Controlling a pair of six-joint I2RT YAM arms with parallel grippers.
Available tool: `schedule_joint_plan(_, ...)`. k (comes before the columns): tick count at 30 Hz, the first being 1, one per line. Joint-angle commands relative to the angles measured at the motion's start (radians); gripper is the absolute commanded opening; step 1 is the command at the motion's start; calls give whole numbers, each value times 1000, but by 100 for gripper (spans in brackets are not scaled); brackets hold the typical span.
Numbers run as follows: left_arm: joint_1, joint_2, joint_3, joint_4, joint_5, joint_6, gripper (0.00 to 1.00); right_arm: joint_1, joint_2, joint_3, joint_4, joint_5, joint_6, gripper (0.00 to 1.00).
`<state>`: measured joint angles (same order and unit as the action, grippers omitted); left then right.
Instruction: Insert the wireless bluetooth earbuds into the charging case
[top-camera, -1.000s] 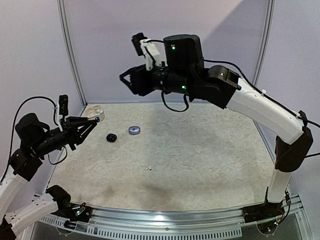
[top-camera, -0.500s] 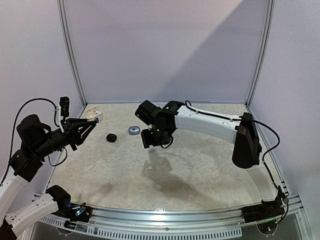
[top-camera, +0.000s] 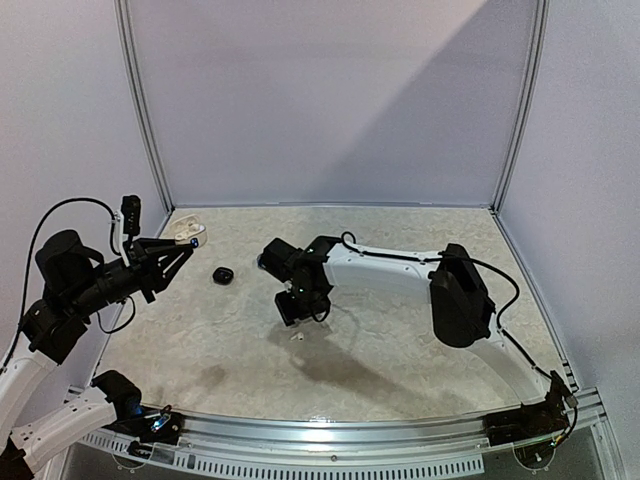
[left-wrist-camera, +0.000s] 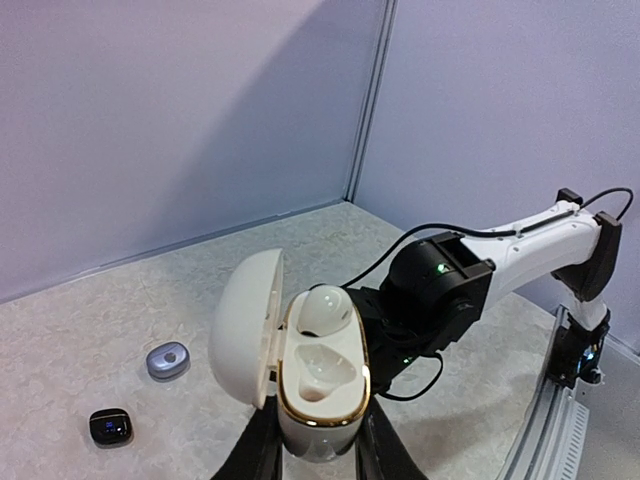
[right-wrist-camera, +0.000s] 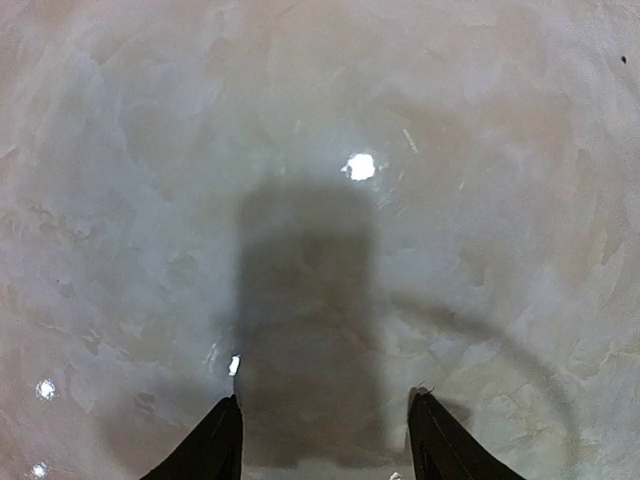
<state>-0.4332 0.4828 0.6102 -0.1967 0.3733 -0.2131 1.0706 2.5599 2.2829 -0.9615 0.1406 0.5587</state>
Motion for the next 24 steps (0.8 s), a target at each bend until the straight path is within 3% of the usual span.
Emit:
schedule_joint_plan(1, 15, 2, -8, 6, 6, 9, 0, 61, 61, 3, -56, -7, -58, 58)
schedule_joint_plan(10, 15, 15, -12, 18, 15, 4, 0, 82, -10, -151, -109, 33, -50, 53)
schedule_joint_plan(24, 16, 13, -14, 12, 19, 11, 0, 90, -70, -173, -213, 98, -122, 53)
